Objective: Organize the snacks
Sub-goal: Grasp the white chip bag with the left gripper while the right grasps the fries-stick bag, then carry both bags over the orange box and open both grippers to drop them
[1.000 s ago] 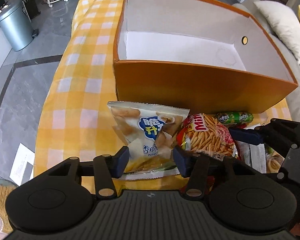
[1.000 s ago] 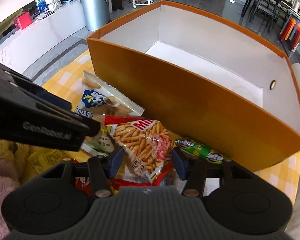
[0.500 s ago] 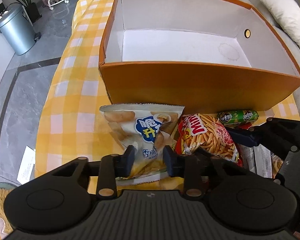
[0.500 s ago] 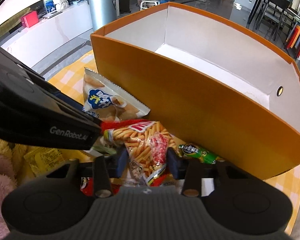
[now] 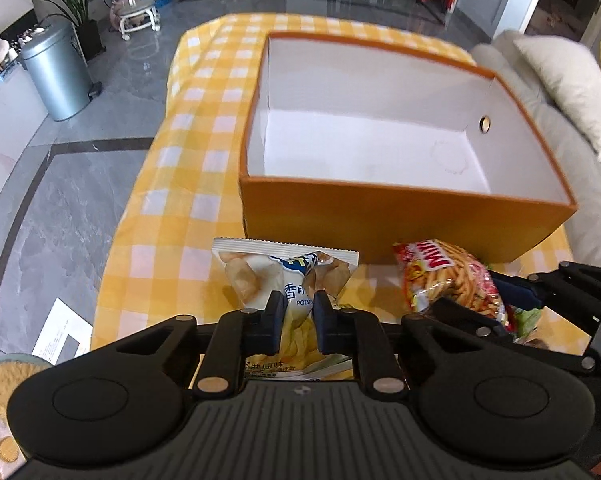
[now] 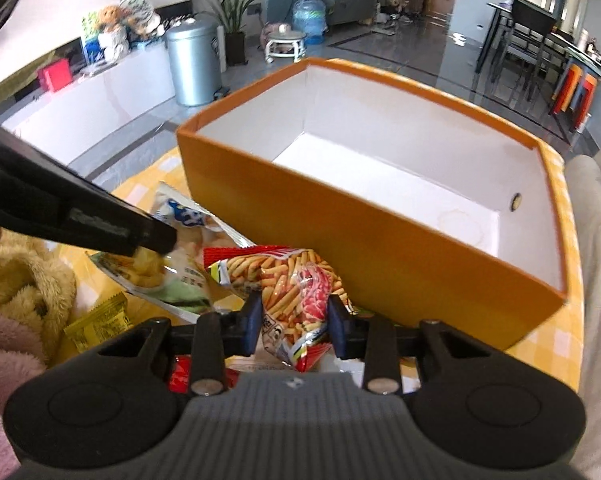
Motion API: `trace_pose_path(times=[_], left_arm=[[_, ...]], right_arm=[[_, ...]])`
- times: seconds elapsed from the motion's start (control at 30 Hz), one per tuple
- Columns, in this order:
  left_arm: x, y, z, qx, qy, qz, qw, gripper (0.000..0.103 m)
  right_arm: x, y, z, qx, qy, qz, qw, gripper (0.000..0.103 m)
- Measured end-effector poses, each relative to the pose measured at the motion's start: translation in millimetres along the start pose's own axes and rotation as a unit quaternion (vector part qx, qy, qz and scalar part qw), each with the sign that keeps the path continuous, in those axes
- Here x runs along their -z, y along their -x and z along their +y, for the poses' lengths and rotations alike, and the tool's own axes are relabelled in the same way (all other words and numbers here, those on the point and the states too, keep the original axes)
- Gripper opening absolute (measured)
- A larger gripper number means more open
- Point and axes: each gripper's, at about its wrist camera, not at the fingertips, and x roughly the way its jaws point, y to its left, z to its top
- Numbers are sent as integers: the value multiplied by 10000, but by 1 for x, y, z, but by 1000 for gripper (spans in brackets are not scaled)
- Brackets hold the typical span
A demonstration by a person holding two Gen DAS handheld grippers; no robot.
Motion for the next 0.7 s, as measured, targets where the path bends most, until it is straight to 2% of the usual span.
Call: trace_pose_path(times=[0.4, 0.57, 0.7], left_arm=[[6, 60, 5, 360, 190, -783, 9961, 16], [-8, 82, -1, 430, -35, -1125, 9927, 16], [-33, 92, -11, 527, -379, -1366, 9885, 16]], right_arm=[[-8, 72, -20, 87, -951, -728, 9928, 31], [-20, 96, -30, 7, -1364, -938, 9862, 31], [-38, 106, -42, -60, -1562, -1040, 9822, 31]])
